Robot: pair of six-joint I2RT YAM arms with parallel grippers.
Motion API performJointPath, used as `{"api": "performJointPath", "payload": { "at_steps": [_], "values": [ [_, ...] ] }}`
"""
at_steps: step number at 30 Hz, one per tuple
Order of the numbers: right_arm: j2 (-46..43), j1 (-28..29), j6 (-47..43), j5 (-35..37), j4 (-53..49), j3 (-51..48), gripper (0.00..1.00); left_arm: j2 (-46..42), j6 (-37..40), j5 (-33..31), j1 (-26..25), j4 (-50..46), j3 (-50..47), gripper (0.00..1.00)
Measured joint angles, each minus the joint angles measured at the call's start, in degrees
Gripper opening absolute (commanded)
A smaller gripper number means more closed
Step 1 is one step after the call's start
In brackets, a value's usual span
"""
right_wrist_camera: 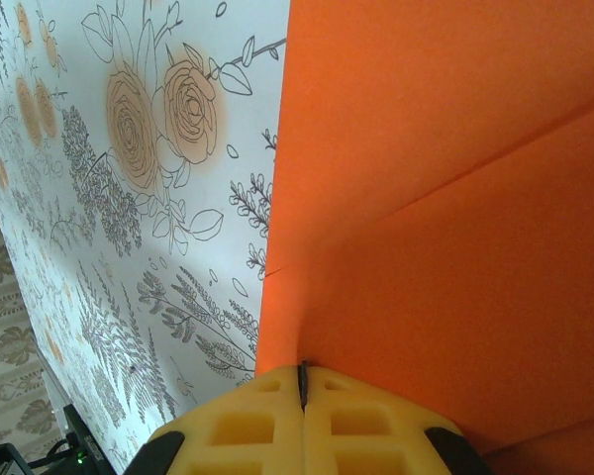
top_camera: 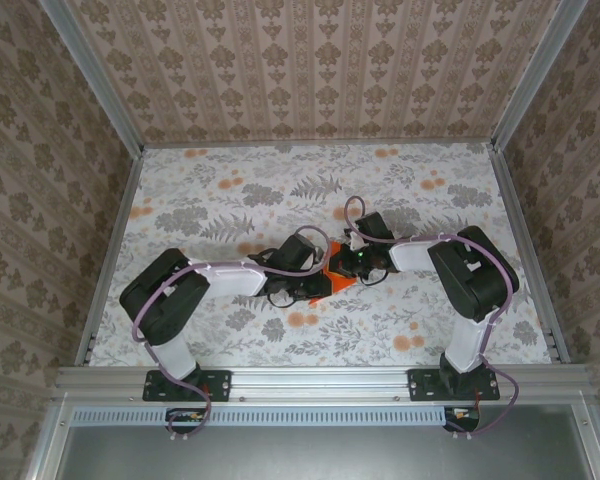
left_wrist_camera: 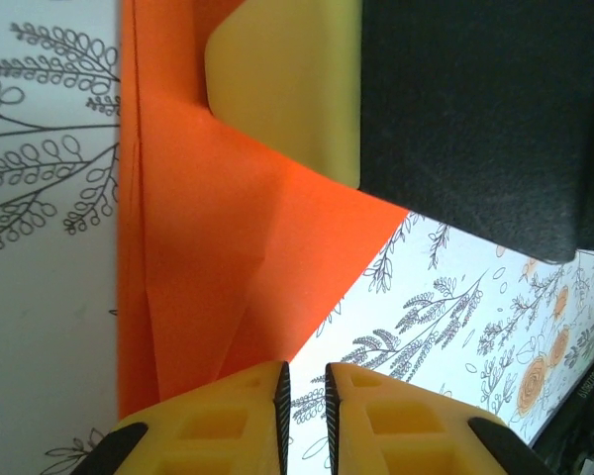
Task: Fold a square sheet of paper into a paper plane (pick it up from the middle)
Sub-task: Fourth fold the wing at the center of the table.
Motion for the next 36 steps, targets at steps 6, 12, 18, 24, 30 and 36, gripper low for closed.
{"api": "performJointPath", "payload": {
  "at_steps": [6, 12, 18, 24, 30, 36],
  "values": [
    [0.0, 0.0, 0.0, 0.0, -0.1, 0.0, 0.00, -1.0, 0.0, -1.5, 0.0, 0.9, -0.4, 0.16],
    [0.4, 0.0, 0.0, 0.0, -0.1, 0.5, 0.00, -1.5, 0.1, -2.8, 0.1, 1.1, -0.4, 0.12],
    [0.5, 0.0, 0.0, 0.0, -0.1, 0.6, 0.00, -0.5, 0.0, -3.1, 0.2, 1.1, -0.4, 0.10],
    [0.5, 0.0, 0.0, 0.0, -0.1, 0.6, 0.00, -0.4, 0.0, -4.0, 0.9, 1.7, -1.6, 0.09],
    [0.6, 0.0, 0.0, 0.0, -0.1, 0.7, 0.00, -0.5, -0.4, -4.0, 1.6, 4.4, -4.0, 0.09],
    [0.6, 0.0, 0.0, 0.0, -0.1, 0.7, 0.00, -1.1, -1.6, -3.9, 1.7, 7.1, -5.9, 0.08]
  ]
}}
